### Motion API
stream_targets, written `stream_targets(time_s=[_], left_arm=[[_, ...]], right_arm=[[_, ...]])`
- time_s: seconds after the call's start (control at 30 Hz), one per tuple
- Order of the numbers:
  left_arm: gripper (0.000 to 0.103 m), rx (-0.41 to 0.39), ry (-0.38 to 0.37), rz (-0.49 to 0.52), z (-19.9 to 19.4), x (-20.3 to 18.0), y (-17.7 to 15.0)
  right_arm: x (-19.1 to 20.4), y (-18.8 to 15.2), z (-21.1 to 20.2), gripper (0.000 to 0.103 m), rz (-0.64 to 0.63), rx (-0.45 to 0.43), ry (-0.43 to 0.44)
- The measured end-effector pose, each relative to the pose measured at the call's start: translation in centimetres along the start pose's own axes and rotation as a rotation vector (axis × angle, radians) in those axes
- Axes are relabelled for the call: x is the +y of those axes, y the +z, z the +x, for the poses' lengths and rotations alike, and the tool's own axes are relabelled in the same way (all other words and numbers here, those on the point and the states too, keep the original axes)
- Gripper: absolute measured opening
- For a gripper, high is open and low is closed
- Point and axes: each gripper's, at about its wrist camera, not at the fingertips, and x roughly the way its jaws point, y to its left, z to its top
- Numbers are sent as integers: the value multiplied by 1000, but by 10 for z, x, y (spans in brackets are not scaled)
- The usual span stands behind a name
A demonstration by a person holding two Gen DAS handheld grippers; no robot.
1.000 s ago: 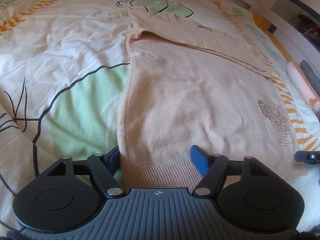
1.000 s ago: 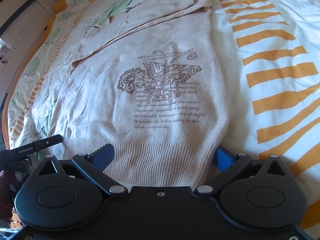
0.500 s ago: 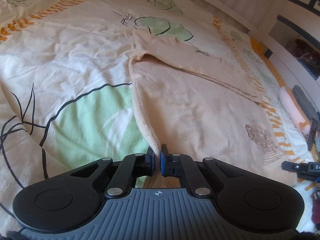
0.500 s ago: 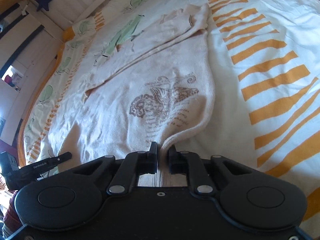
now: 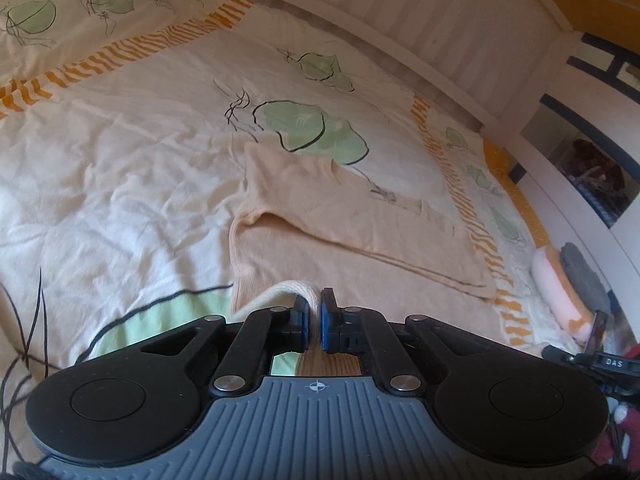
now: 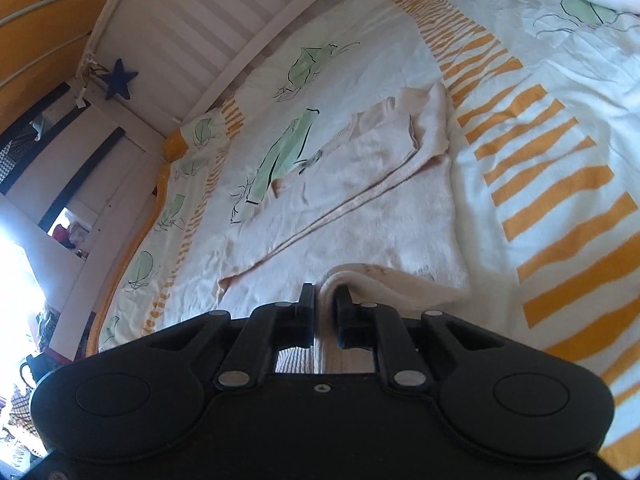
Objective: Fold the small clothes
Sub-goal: 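Grasp the hem with the right gripper while the left gripper grasps it too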
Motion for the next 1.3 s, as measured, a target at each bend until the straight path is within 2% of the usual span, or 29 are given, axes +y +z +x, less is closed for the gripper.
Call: stream_targets(time_s=[0.33,0.6,0.9,1.07,1.2,1.23,1.3], left_arm=[[5,-92,-9,25,49,-8,69],[5,-81,14,3,111,0,102],[5,-38,92,11,162,16,108],[5,-2,128,-13,182,28,105],[6,17,117,-50,189,37,104],[6,12,107,-59,188,40,104],[6,11,85,-64,185,42,107]], right_arm=[[-8,66,52,19,-3,-68,10],[-25,100,108,19,1,-46,-21],[-52,110,152,20,26,-2,-97],[-64,110,155,21,76,-14,-78],[-66,113,154,21,87,-18,-68],[-66,114,153,23,86,-26,-63],[-65,118,148,37,80,-56,-59]])
